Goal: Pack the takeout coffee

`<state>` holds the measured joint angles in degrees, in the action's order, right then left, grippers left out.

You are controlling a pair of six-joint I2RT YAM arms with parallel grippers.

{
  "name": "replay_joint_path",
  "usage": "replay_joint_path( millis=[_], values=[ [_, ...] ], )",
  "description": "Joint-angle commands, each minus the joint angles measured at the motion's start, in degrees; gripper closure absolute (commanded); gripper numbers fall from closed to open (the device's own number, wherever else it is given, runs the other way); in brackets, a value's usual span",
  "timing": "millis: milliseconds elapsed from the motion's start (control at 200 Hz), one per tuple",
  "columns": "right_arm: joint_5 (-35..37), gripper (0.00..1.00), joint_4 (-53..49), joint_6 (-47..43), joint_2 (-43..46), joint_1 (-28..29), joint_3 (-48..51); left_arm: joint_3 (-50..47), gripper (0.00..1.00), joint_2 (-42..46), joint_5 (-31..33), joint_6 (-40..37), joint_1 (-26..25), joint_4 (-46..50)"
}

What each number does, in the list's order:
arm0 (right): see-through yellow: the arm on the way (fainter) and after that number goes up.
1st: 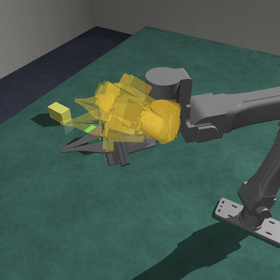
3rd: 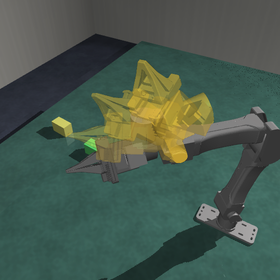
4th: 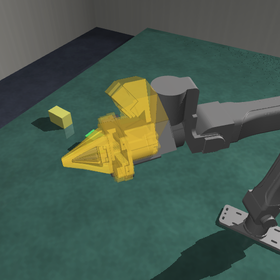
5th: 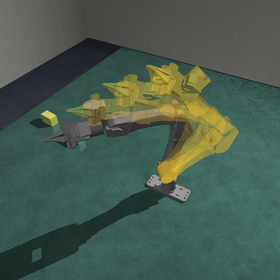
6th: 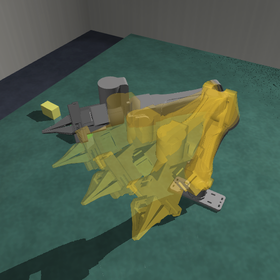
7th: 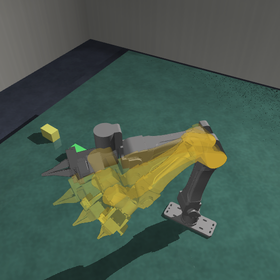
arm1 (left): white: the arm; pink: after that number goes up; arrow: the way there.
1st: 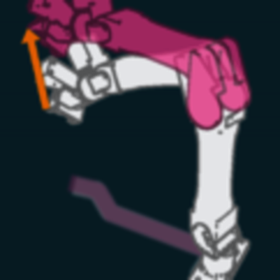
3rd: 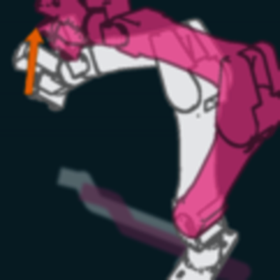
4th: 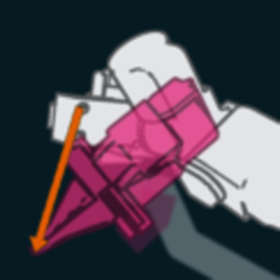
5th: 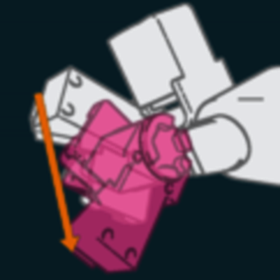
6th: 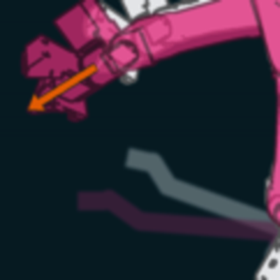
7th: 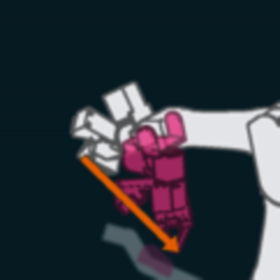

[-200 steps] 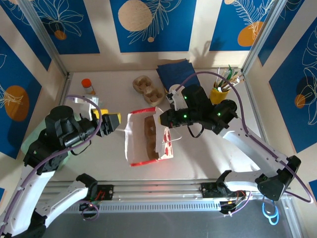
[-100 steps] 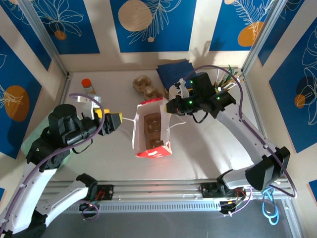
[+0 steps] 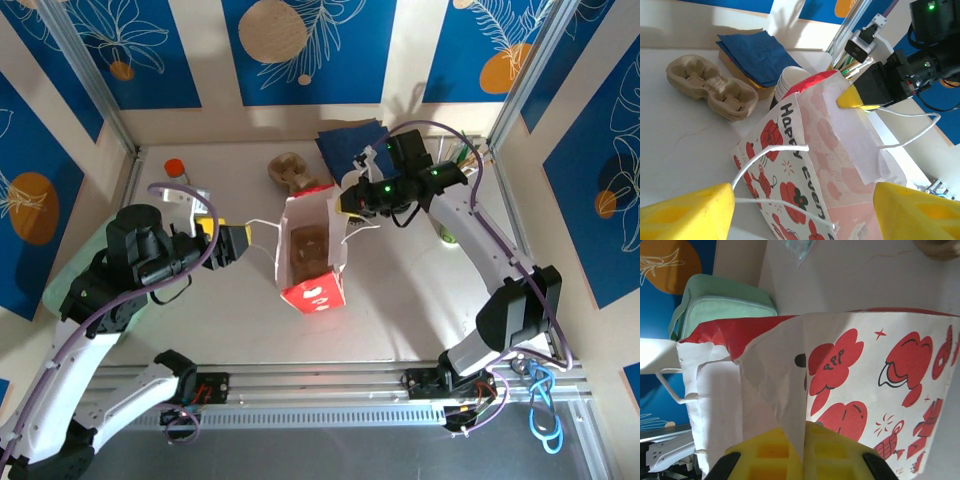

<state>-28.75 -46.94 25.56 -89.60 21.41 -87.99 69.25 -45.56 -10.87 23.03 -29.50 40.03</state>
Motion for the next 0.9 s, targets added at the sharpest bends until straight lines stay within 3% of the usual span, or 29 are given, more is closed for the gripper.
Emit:
replay_joint_path(
  millis=[0,350,615,890],
  values=[
    [0.8,0.97,-2.4,-3.7,-1.9,-0.7,-2.8,0.2,0.27,0.4,-0.3,-0.3,-0.4,-0.8],
    [5.1,0.91,-6.3,-7.4,-7.3,-1.5,-7.5,0.2,0.27,0.5,0.2,-0.3,-0.5,-0.2],
    [10.5,0.56,-12.0,-7.2,-8.0,-2.2,-14.1,0.2,0.27,0.4,1.5,-0.2,-0.5,0.6],
    [19.0,0.46,-22.1,-6.5,-7.4,-2.8,-25.1,0.2,0.26,-0.4,3.8,-0.6,-0.5,1.9]
  ],
)
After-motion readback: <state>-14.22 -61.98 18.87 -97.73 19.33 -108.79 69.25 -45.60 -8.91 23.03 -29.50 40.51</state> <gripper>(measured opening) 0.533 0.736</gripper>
